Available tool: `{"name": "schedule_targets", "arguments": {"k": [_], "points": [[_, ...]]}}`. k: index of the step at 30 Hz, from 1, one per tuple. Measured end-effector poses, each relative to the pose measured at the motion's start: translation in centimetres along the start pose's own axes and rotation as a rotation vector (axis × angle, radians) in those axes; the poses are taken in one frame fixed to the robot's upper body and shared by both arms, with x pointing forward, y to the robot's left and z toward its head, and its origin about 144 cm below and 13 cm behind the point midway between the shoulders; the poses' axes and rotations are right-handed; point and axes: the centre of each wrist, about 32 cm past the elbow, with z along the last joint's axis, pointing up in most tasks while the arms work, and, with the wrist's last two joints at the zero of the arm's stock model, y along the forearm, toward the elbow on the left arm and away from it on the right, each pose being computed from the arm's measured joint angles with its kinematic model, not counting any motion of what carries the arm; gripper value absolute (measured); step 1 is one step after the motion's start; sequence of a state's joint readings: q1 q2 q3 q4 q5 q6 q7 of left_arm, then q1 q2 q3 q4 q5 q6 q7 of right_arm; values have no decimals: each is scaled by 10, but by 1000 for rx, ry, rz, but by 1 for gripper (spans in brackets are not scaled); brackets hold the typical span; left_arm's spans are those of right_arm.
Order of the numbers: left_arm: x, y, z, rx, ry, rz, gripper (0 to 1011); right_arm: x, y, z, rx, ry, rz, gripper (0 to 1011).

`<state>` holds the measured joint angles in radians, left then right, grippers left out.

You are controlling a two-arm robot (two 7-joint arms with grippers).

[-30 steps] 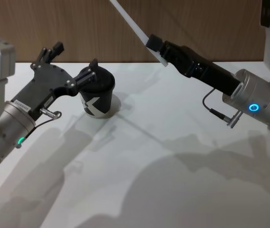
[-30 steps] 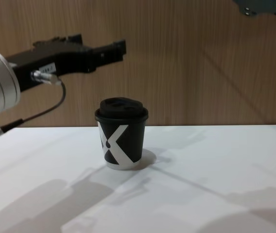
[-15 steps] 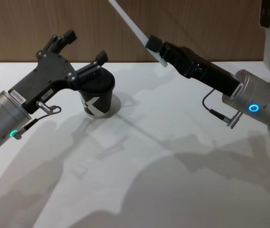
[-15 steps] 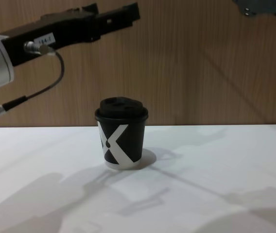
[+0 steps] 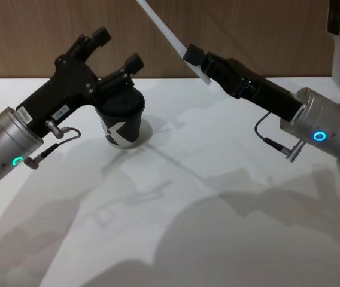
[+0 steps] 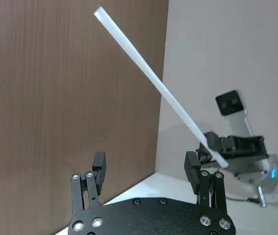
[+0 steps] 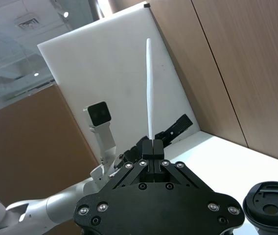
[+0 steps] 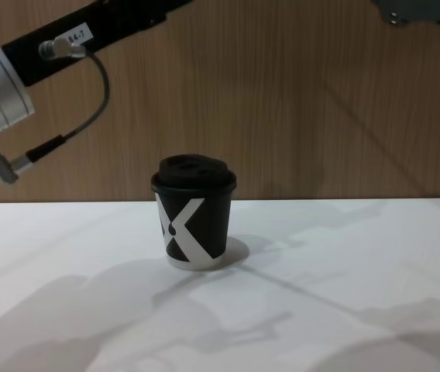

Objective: Pick up the straw with one hand, pass it to the other hand, and insert it into the cup.

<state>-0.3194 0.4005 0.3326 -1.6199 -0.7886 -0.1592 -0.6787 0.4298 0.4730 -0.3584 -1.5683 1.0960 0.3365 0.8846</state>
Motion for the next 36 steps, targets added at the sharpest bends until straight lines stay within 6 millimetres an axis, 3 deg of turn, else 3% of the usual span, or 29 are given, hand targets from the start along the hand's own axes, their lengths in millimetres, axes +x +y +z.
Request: {"name": "schedule_targets", "arguments": {"k": [20,36], "points": [[8,-11,-25,-93,222,-41,1003,0,0,0,0,0,0,4],[12,-20,-37,-127,269,-92,1003,0,0,0,0,0,0,4]]}}
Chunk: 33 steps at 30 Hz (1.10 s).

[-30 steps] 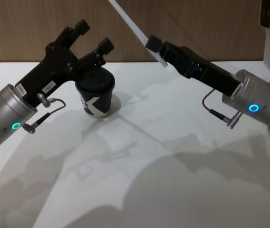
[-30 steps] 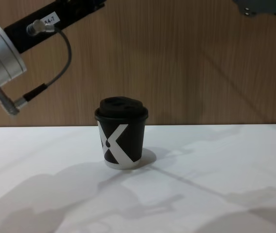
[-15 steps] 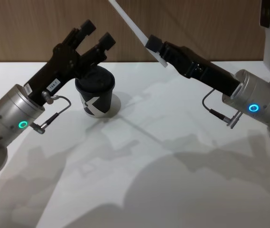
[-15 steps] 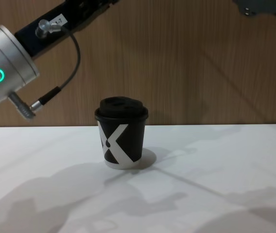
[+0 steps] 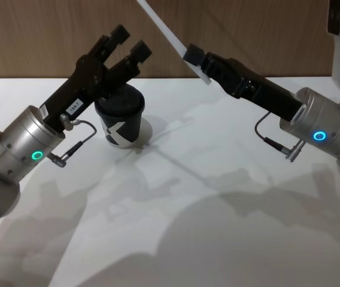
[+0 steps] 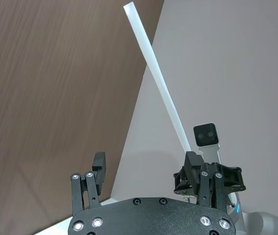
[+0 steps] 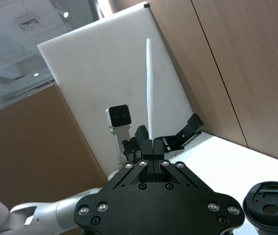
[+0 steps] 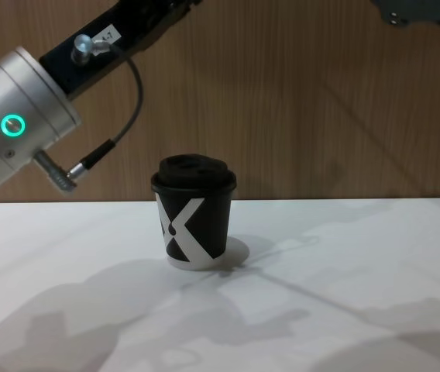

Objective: Pick up the straw with one hand, pass it to the other hand, and insert it into the cup.

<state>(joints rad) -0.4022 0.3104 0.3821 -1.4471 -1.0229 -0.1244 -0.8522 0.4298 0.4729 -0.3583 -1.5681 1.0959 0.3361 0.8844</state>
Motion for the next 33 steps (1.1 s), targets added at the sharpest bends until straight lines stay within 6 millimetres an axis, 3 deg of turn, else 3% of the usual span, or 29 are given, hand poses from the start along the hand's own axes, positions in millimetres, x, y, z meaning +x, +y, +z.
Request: {"name": "schedule_targets", "arguments": {"k": [33], "points": [[15,-30,-10,-74,55,-97,1003,0,0,0,0,0,0,4]]}}
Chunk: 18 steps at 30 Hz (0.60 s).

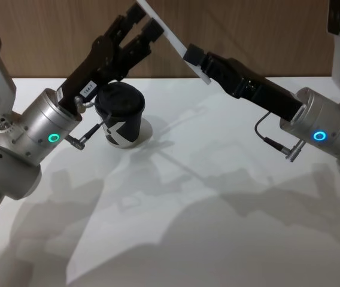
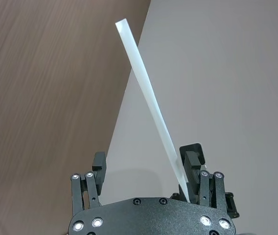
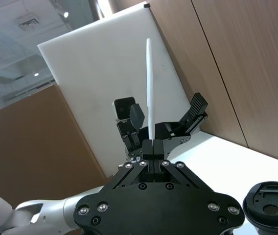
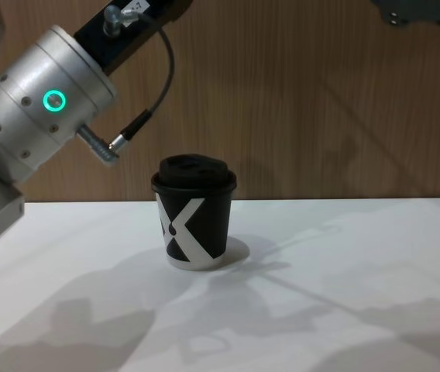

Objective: Pick up the straw with one hand, pass it to the other hand, and insert it into the cup.

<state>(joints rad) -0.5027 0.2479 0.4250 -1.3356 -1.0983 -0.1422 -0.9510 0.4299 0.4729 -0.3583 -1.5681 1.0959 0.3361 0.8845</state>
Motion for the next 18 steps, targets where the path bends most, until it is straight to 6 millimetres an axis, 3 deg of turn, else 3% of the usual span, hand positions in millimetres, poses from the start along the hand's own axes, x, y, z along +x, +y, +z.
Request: {"name": "schedule_targets", "arguments": {"k": [18], "points": [[6,-11,-3,-19,32,-43,1003,0,0,0,0,0,0,4]]}}
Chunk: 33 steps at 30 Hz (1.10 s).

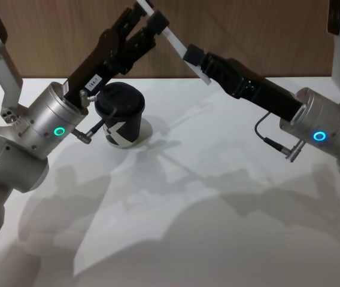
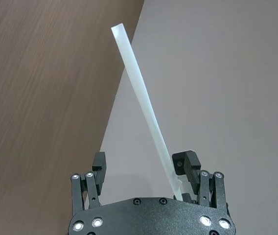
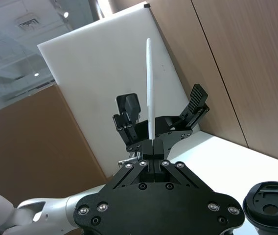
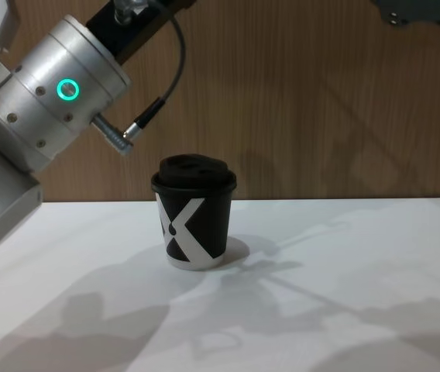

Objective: Pick up the straw with one hand, pass it to the other hand, and insert it into the cup.

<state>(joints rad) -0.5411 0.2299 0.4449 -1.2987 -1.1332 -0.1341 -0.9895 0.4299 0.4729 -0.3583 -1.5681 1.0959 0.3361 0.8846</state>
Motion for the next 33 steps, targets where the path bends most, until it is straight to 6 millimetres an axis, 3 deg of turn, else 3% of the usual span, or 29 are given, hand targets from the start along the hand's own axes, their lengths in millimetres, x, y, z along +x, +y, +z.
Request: {"name": "schedule_targets", "arguments": {"k": [3,9,17,19,24,29,33], "points": [[1,-1,0,-5,5,-4,1003,0,0,0,0,0,0,4],[2,-3,-1,-13,13,-7,884,0,0,0,0,0,0,4],[2,-5,-1,-17,17,-8,616,0,0,0,0,0,0,4],[2,-5,-1,-19,18,-7,597,0,0,0,0,0,0,4],[2,-4,-2,-20,19,-2,391,0,0,0,0,0,0,4],[3,-5,-3,-20,21,2,259,0,0,0,0,0,0,4],[3,-4,-4,-19,24,5,215,0,0,0,0,0,0,4]]}}
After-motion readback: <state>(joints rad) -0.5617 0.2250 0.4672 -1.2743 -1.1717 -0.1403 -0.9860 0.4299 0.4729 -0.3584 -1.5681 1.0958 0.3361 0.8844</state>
